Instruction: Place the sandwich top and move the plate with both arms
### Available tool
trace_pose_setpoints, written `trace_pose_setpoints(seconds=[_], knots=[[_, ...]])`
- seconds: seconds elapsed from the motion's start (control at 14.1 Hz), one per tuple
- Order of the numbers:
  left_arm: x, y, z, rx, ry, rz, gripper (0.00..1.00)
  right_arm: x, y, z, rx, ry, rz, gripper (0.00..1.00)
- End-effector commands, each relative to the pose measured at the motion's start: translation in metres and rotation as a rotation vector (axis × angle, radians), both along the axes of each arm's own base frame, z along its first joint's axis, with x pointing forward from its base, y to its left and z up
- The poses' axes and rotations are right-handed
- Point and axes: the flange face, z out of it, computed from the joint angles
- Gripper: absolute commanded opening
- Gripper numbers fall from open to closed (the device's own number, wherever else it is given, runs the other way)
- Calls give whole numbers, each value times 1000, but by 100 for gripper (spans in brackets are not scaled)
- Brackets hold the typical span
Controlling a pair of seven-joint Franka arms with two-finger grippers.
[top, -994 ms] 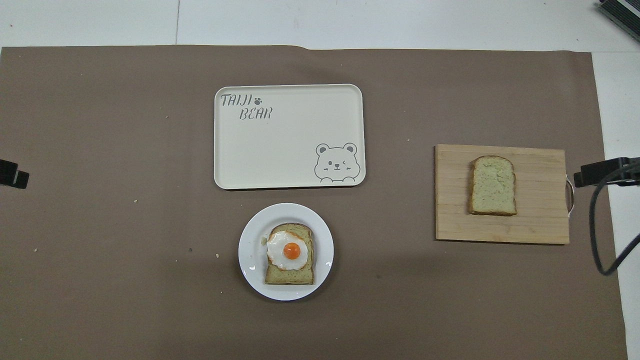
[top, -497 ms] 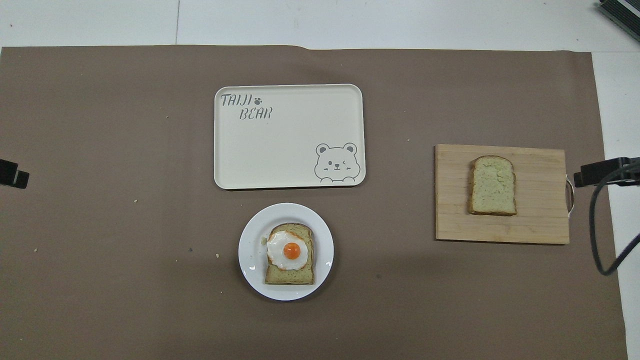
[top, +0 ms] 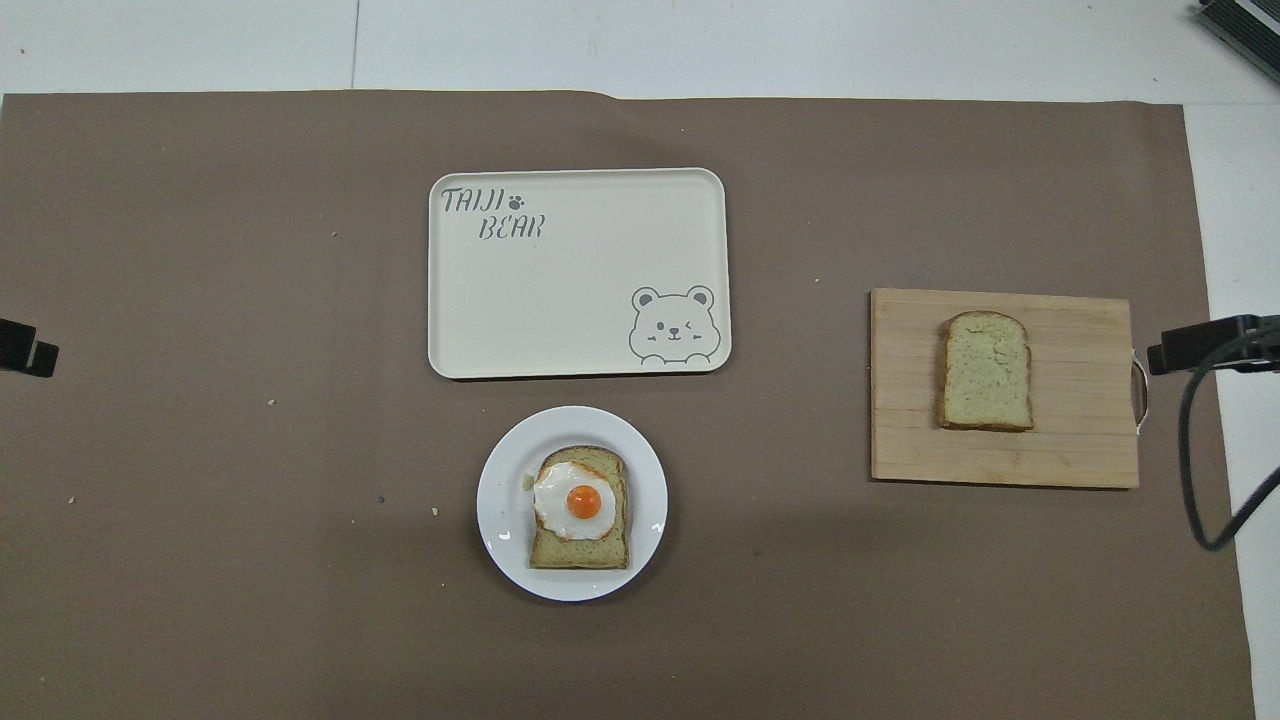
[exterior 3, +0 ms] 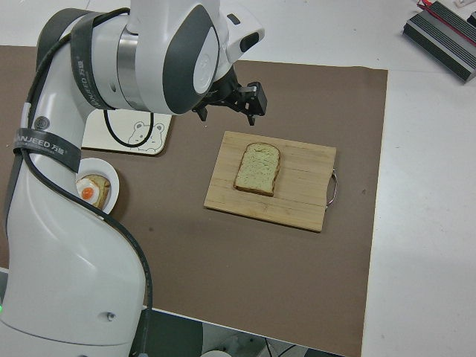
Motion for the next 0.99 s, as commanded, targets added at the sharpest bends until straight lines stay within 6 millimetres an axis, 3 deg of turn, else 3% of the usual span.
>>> trace_pose_setpoints(seconds=[0.0,0.21,0.36,0.92], knots=[[-6,1,5,3,4,10,100,-6,-3,0,9,-14,-19,100],[-6,1,5,3,4,10,100,-3,-3,-7,8,-24,-20,100],[-6,1,5,4,4,10,100,3,-3,-22,12,-39,-28,100],[-6,1,5,3,4,10,100,48,-5,-127,4,-29,-30,100]])
